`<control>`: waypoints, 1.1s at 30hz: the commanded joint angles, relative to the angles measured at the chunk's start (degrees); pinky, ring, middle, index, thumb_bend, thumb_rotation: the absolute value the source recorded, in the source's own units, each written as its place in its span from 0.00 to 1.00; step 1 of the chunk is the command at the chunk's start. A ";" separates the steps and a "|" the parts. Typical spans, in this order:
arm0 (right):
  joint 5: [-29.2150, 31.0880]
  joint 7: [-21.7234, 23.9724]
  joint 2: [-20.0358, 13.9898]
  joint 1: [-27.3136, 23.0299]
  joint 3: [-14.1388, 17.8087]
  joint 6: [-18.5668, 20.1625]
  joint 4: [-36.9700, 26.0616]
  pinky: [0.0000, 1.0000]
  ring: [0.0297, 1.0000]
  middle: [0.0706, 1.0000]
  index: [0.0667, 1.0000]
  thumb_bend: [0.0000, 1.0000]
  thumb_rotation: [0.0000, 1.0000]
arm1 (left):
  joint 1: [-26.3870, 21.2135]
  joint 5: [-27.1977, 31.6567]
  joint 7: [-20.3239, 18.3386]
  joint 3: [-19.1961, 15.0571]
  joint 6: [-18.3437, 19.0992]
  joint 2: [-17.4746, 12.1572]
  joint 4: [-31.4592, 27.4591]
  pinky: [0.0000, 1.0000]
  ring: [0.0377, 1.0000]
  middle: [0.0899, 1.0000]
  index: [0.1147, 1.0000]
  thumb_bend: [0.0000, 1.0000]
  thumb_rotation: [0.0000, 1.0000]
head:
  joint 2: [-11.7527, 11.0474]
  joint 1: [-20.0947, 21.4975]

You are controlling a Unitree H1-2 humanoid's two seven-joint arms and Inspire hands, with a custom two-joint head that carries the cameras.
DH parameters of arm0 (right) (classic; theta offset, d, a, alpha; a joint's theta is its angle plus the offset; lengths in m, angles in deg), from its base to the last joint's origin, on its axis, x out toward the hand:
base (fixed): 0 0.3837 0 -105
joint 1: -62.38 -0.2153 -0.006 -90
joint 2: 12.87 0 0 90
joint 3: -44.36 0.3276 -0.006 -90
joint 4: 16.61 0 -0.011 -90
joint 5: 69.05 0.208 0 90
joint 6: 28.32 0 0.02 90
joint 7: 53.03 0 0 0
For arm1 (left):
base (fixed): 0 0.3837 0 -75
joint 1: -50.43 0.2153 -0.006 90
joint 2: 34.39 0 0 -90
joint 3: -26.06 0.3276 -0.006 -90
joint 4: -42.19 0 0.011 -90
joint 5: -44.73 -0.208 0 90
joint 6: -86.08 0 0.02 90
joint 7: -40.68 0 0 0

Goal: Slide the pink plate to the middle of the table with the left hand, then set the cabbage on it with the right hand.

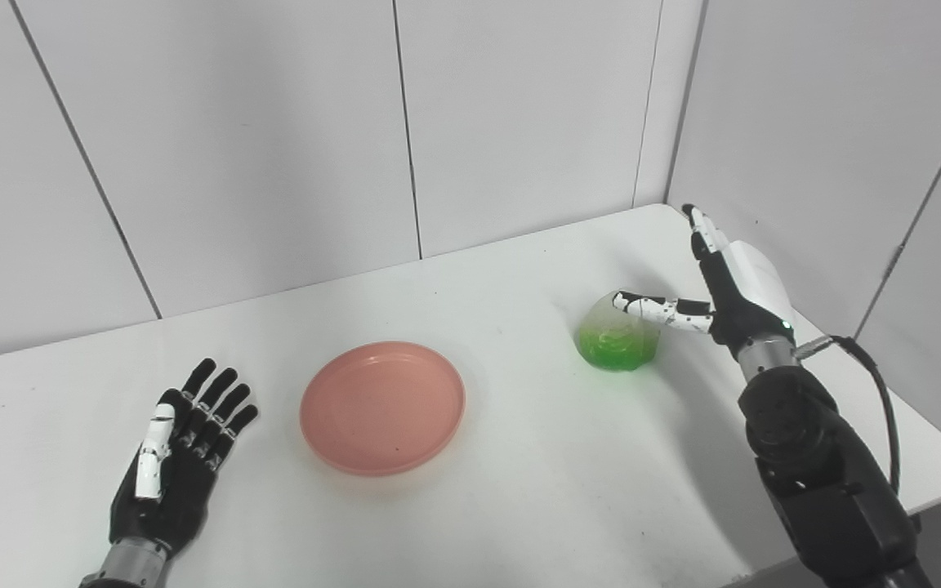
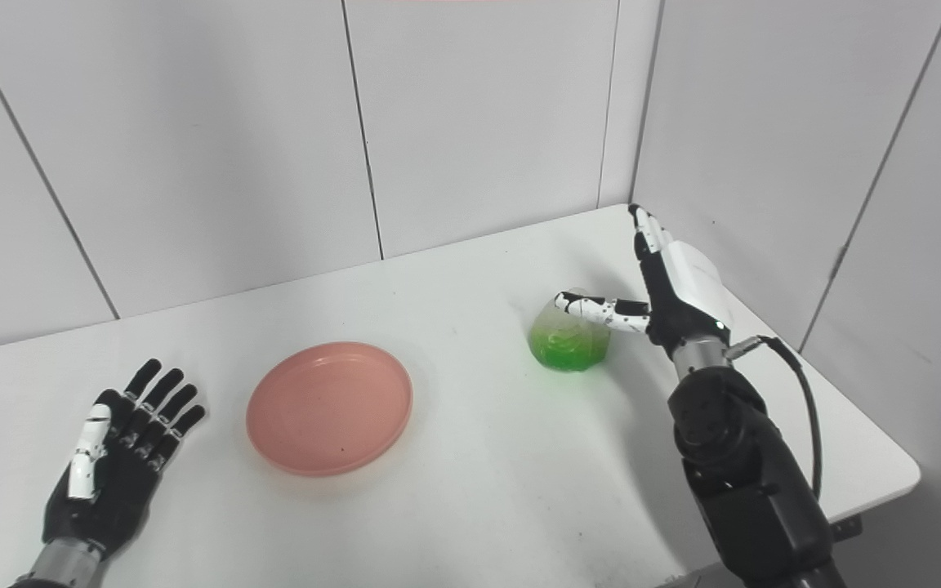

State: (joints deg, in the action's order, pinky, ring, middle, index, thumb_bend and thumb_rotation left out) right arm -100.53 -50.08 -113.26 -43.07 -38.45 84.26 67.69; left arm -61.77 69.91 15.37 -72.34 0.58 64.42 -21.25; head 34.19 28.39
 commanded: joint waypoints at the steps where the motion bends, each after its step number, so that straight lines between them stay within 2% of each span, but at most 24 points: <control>1: 0.14 -0.22 -1.75 -3.02 -0.31 -0.05 0.29 0.79 0.97 1.00 1.00 1.00 0.60 | 2.93 -0.15 0.15 -0.39 0.86 -0.89 2.22 0.87 0.90 0.90 0.89 0.47 0.83 | 0.18 0.01; 5: 1.98 -0.49 -1.71 -3.88 -0.87 -2.29 3.13 0.88 1.00 1.00 1.00 1.00 0.57 | 2.95 0.17 0.30 -0.59 1.62 -1.11 1.83 0.87 0.89 0.89 0.88 0.47 0.82 | 0.47 0.19; 11: 3.69 -0.80 -1.70 -5.27 -1.96 -3.20 6.25 0.91 1.00 1.00 1.00 1.00 0.55 | 2.92 0.77 0.14 -0.65 2.22 -1.32 1.58 0.88 0.90 0.90 0.89 0.46 0.81 | 1.44 0.34; 16: 4.64 -1.23 -1.57 -6.72 -2.77 -3.29 9.77 0.91 1.00 1.00 1.00 1.00 0.55 | 3.00 0.38 0.48 -0.05 2.46 -1.66 0.75 0.88 0.90 0.90 0.89 0.46 0.83 | 1.81 0.49; 22: 5.19 -1.04 -1.40 -7.75 -3.71 -1.95 10.89 0.92 1.00 1.00 1.00 1.00 0.55 | 3.34 0.70 0.84 -0.16 3.10 -1.69 -0.41 0.87 0.89 0.90 0.88 0.46 0.81 | 2.35 0.65; 33: 6.32 -3.06 -1.12 -9.65 -5.26 -3.90 16.71 0.90 1.00 1.00 1.00 1.00 0.53 | 3.24 0.71 0.36 -0.20 2.90 -2.33 0.50 0.87 0.90 0.90 0.88 0.47 0.82 | 2.68 0.73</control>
State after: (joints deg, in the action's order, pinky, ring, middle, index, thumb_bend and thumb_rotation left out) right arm -94.37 -51.68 -113.38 -49.98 -43.98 83.54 85.28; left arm -60.75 71.15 15.22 -72.40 1.56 63.09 -23.10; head 36.91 29.18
